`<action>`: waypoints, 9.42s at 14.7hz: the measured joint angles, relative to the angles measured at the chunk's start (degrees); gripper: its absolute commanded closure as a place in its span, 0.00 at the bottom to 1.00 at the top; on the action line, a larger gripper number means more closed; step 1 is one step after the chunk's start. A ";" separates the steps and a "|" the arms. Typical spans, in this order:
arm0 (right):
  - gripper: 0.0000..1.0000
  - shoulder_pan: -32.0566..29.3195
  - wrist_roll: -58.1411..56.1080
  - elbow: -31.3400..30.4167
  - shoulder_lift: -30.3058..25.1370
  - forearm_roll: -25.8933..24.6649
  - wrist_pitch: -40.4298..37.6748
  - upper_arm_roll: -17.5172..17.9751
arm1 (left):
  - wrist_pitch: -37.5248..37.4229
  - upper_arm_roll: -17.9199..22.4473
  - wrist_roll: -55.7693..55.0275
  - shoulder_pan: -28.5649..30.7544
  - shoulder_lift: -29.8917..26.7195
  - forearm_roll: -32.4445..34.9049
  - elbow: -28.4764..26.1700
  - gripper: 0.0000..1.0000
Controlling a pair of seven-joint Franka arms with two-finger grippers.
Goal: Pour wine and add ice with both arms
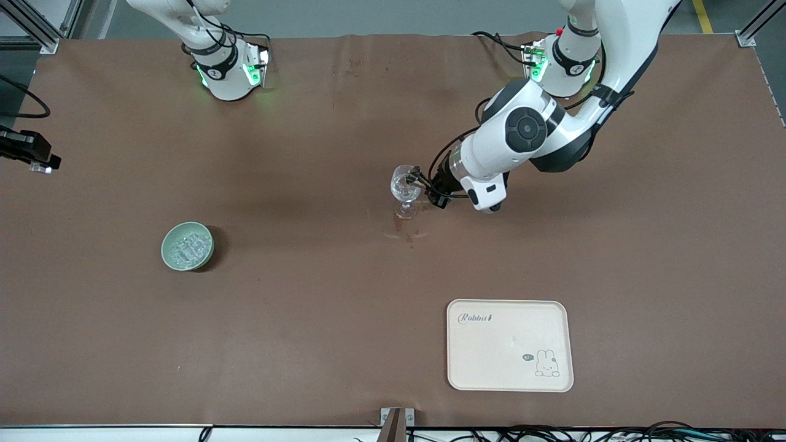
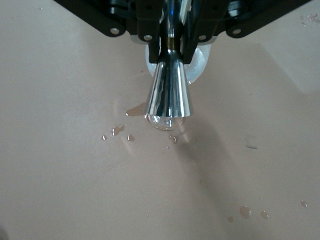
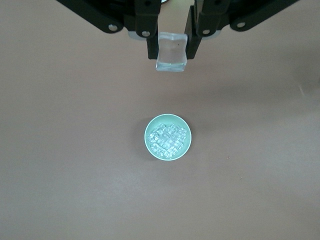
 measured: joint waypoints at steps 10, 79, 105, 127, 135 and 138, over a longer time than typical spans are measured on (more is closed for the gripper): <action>0.99 0.00 0.00 0.00 0.00 0.00 0.02 0.00 | -1.41 0.17 -4.43 -2.01 -0.73 6.87 0.07 0.99; 0.58 37.94 76.69 3.00 29.48 -6.10 28.98 21.30 | -26.39 10.22 55.07 27.02 16.14 -0.68 37.74 0.00; 0.00 9.93 40.52 6.70 5.93 -11.98 4.57 16.28 | -34.26 1.17 95.45 26.93 -2.91 25.03 36.95 0.00; 0.00 4.16 5.36 -0.22 -0.57 -4.24 3.39 -1.55 | -41.72 41.77 102.83 -5.04 -24.27 2.76 20.80 0.00; 0.00 3.50 4.98 -0.28 -0.57 -1.18 4.46 -1.55 | -38.46 46.59 102.84 -10.26 -33.49 2.70 9.93 0.00; 0.00 3.48 4.98 -0.30 -0.57 -1.10 3.42 -1.53 | -38.50 46.42 102.84 -10.56 -32.89 2.70 10.77 0.00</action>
